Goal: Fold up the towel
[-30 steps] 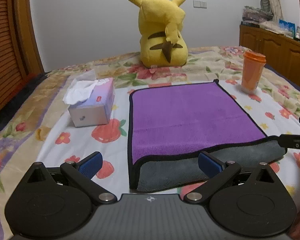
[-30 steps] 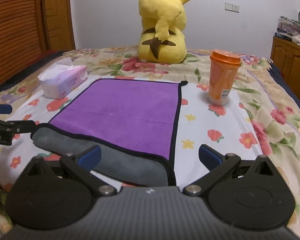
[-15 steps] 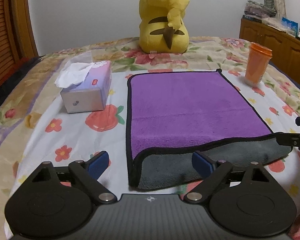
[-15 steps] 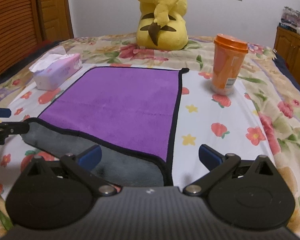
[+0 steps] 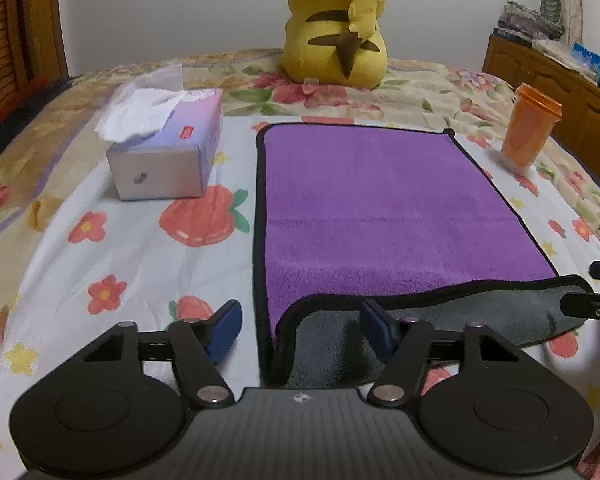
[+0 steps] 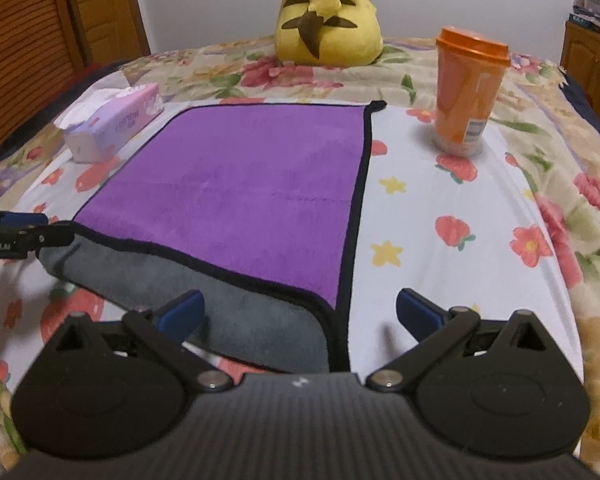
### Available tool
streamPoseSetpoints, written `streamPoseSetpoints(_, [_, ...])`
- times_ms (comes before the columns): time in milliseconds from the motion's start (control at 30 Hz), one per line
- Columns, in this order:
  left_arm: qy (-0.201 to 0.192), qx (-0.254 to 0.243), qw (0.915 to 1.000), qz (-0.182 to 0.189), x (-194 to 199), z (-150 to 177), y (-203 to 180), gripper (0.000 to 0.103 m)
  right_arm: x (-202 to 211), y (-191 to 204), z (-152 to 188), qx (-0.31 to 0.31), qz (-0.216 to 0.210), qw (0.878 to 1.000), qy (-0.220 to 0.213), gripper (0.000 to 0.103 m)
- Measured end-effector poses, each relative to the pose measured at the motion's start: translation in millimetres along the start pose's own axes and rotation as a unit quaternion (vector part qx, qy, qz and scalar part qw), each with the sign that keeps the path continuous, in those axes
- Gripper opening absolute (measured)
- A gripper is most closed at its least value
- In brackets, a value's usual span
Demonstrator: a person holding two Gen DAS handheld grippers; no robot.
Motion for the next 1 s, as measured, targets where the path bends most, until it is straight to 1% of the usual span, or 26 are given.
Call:
streamPoseSetpoints(33, [0.003,0.001,1.0,0.002,-1.0,1.3,0.2,0.064,-0.9,0.0,0.5,-0.001,-0.001,1.0,0.005,0.088])
streamPoseSetpoints(100, [0.009,0.002,0.9999,0.007,-2.7,4.0,-0.4,0.056,-2.4,-0.9,1.5,-0.004,-0.004,1.0,0.011,0.087])
streamPoseSetpoints(233, [0.016,0.0,0.9998,0.013,-4.8,7.2,-1.7,0.048,-4.0,-2.9,2.9,-0.009,-0.007,1.0,0.023,0.083])
streamPoseSetpoints(333, [0.016,0.0,0.9998,0.015,-4.4,7.9,-2.4,0.042,-3.4,-3.1,3.8,-0.011,-0.016,0.999,0.035,0.082])
streamPoseSetpoints(400, [0.017,0.0,0.9997,0.017,-4.2,8.2,-2.7,0.036,-3.3,-2.5,4.4,-0.007,-0.016,0.999,0.04,0.081])
streamPoseSetpoints(567, [0.02,-0.003,0.9997,0.015,-4.4,7.7,-4.2,0.034,-4.5,-5.8,4.0,-0.01,-0.019,0.999,0.047,0.072])
streamPoseSetpoints(633, [0.02,-0.004,0.9997,0.015,-4.0,8.0,-4.4,0.032,-3.5,-7.1,3.3,-0.012,-0.02,0.999,0.047,0.066])
streamPoseSetpoints(667, [0.021,-0.004,0.9997,0.015,-3.8,7.9,-4.4,0.031,-3.0,-7.3,2.4,-0.011,-0.02,0.999,0.047,0.064])
streamPoseSetpoints(733, [0.021,-0.004,0.9997,0.015,-3.9,8.0,-4.2,0.027,-2.0,-7.7,1.0,-0.009,-0.02,0.999,0.045,0.055])
streamPoseSetpoints(767, [0.021,-0.003,0.9997,0.016,-3.7,8.0,-4.1,0.025,-1.4,-7.9,0.6,-0.008,-0.021,0.999,0.045,0.052])
streamPoseSetpoints(833, [0.021,-0.003,0.9996,0.017,-3.1,7.9,-4.1,0.021,-0.6,-8.1,0.7,-0.006,-0.022,0.999,0.046,0.042])
streamPoseSetpoints(867, [0.021,-0.003,0.9996,0.017,-2.9,7.9,-4.2,0.019,-0.8,-8.6,0.6,-0.004,-0.02,0.999,0.046,0.04])
streamPoseSetpoints(933, [0.02,-0.005,0.9996,0.016,-2.4,7.7,-5.0,0.017,-1.7,-9.7,1.0,0.0,-0.017,0.999,0.048,0.032])
streamPoseSetpoints(1000, [0.019,-0.007,0.9996,0.017,-1.5,7.3,-6.2,0.014,-3.1,-11.4,1.8,0.003,-0.013,0.999,0.051,0.028])
Point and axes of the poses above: each gripper's, at about its wrist camera, not at the fingertips, and x roughly against the way its jaws point, y to its left, z to its underside, the point moved 7 cm from there along -x, roughly the way its jaws point, and after that the axes turned 12 degrees about -x, right-handed, at the moved point
